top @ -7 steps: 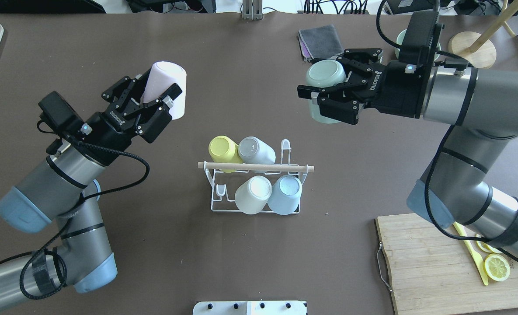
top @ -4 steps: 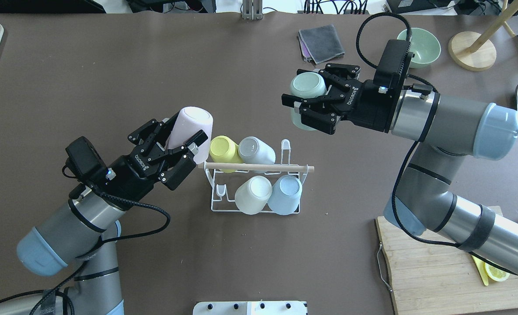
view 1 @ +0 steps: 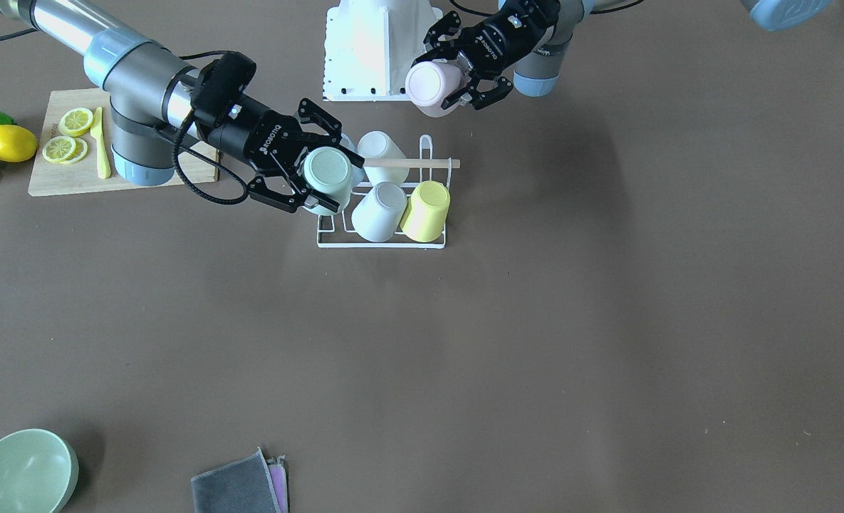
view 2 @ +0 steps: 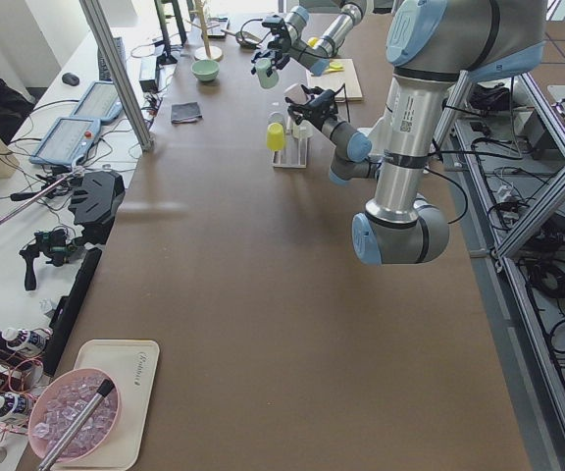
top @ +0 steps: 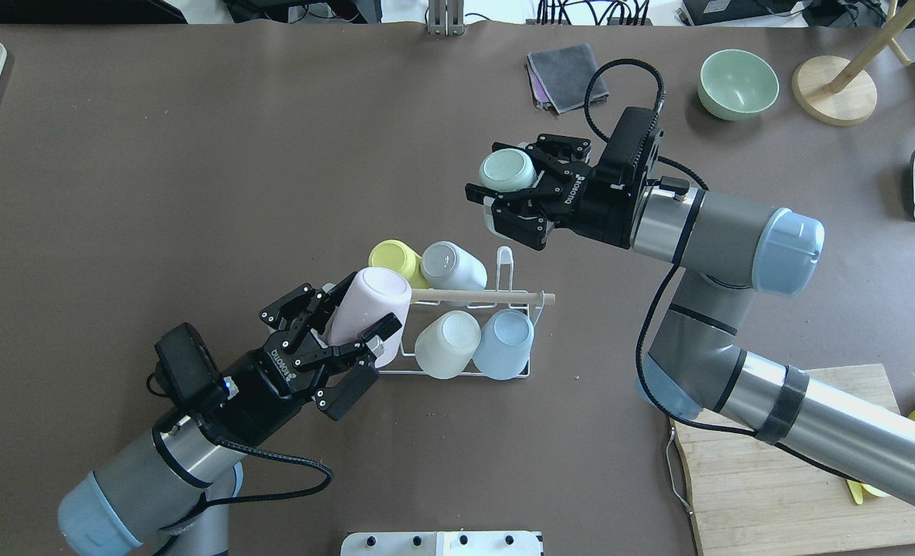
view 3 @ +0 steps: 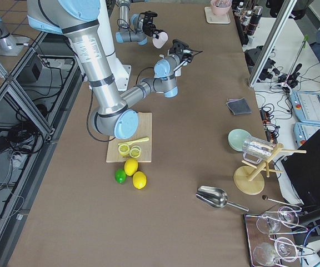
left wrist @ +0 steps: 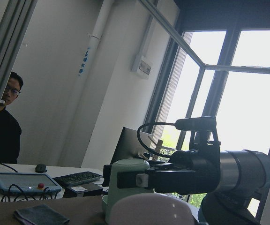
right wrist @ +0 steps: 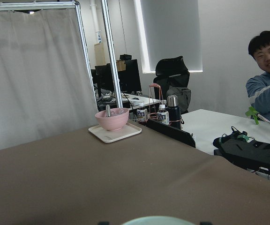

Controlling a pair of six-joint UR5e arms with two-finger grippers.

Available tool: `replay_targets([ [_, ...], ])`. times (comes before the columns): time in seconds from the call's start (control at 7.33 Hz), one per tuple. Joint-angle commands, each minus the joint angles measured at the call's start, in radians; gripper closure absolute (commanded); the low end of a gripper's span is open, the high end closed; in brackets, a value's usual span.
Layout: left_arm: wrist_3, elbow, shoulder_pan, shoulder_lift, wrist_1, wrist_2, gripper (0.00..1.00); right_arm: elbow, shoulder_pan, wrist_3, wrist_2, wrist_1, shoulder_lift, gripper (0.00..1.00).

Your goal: Place cup on cup holder

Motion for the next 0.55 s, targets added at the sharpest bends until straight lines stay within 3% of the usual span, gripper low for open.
replay_targets([
  [0.0, 0.008, 0.03, 0.017, 0.0, -0.001, 0.052, 1.0, -0.014, -0.05, -0.047, -0.054, 0.0, 0.004, 1.0],
  [0.41, 0.008, 0.039, -0.004, -0.006, 0.002, 0.062, 1.0, -0.04, -0.066, -0.087, -0.056, 0.004, 0.002, 1.0],
])
